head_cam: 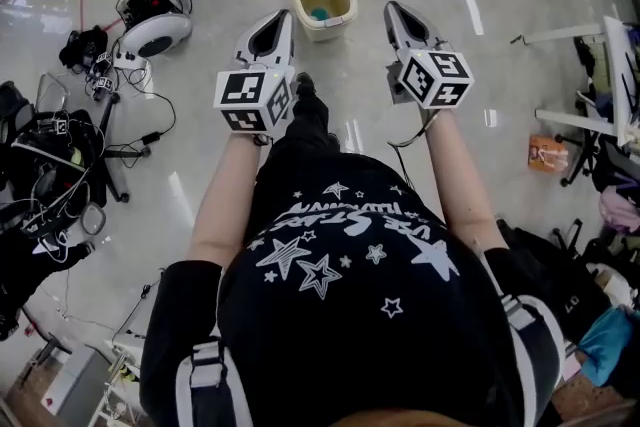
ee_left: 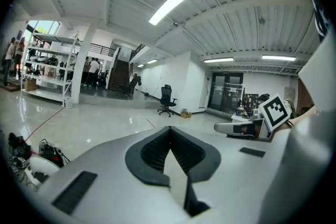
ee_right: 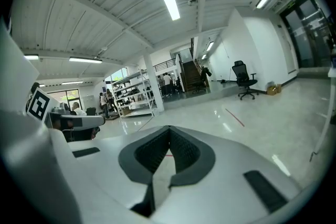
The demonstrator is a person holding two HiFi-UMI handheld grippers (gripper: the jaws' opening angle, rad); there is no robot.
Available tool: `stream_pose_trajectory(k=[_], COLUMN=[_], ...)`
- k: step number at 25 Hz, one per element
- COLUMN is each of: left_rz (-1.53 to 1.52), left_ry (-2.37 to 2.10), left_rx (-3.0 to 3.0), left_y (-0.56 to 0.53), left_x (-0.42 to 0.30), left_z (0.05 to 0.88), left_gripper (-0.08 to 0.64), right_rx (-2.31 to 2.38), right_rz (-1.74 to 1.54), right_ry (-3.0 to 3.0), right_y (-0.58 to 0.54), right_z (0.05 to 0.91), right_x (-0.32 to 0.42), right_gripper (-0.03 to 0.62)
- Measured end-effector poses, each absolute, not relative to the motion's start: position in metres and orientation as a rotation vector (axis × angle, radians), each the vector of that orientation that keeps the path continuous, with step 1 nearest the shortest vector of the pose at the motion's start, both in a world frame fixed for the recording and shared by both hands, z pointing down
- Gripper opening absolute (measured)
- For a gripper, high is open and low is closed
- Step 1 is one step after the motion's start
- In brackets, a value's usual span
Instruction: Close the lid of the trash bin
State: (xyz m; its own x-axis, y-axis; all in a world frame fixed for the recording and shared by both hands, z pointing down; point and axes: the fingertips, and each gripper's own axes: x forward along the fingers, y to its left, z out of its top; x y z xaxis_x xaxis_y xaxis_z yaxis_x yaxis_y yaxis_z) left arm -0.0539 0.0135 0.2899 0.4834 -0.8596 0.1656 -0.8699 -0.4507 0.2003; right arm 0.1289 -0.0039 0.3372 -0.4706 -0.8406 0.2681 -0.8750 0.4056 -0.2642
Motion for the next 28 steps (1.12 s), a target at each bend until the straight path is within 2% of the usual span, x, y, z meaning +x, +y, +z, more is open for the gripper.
stream_pose_trajectory(k=[14, 28], left_rz=[0.114, 0.12], left_ry=[-1.398, -1.365], left_rx=[2.458, 2.443], left_y=[-0.14, -0.217], left_x=[-0.062, -0.065], left_z=[0.31, 0.333], left_gripper=[0.011, 0.011], right_rx=[1.595, 1.544], right_rz=[0.622, 0.647], right_ry=[-2.468, -2.443], right_y=[-0.15, -0.227], right_z=[0.35, 0.37], right_x=[0.118, 0.101], right_gripper=[-0.005, -0.005])
